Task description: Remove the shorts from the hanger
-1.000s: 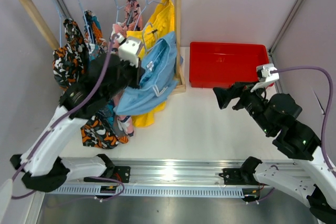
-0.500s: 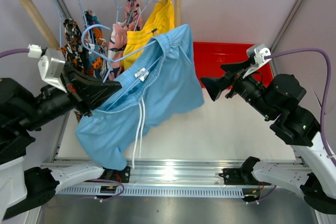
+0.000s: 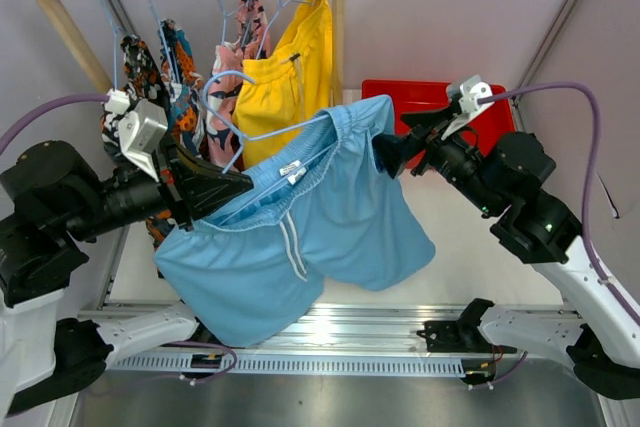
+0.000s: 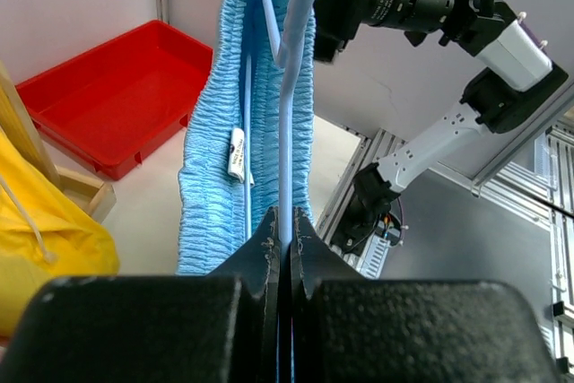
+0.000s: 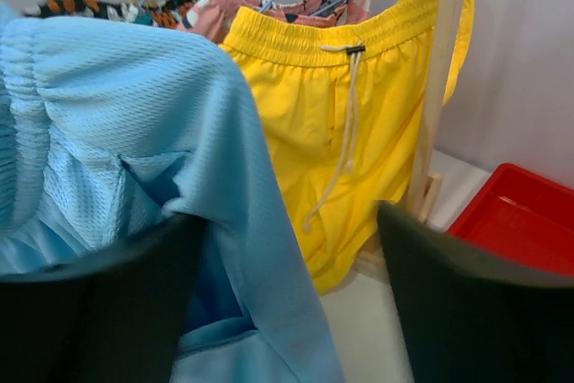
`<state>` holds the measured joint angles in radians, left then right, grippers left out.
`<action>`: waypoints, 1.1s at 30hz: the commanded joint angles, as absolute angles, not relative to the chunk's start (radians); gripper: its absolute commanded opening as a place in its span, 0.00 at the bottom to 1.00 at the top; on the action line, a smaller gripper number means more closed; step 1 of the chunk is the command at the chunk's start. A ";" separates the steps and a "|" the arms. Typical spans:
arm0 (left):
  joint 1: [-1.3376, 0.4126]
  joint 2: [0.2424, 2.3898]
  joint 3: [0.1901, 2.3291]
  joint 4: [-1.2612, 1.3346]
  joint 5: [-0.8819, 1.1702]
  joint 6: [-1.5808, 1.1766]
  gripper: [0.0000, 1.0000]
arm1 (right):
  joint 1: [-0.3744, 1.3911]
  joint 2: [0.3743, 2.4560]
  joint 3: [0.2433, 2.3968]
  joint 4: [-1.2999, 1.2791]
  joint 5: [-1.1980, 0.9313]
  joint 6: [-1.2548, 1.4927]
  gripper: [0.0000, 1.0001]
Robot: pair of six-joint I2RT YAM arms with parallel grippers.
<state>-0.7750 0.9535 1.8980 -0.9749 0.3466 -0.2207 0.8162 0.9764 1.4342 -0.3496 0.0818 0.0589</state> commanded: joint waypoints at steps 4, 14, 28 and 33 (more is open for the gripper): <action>-0.781 0.933 1.881 -0.870 0.348 -0.238 0.00 | 0.821 0.985 1.371 -0.218 0.041 0.101 0.00; -0.781 0.904 1.798 -0.974 0.270 -0.212 0.00 | 0.715 0.963 1.411 -0.170 0.316 0.034 0.00; -0.782 0.830 1.704 -1.002 0.288 -0.222 0.00 | 0.295 1.092 1.519 -0.261 0.077 0.267 0.00; -0.782 0.859 1.790 -1.005 0.250 -0.215 0.00 | 0.276 1.097 1.494 -0.304 0.172 0.259 0.00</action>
<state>-0.7750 0.8902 1.7039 -0.9813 0.2634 -0.2173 0.3363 1.1065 1.4853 -0.3328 -0.0120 0.2623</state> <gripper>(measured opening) 0.030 0.022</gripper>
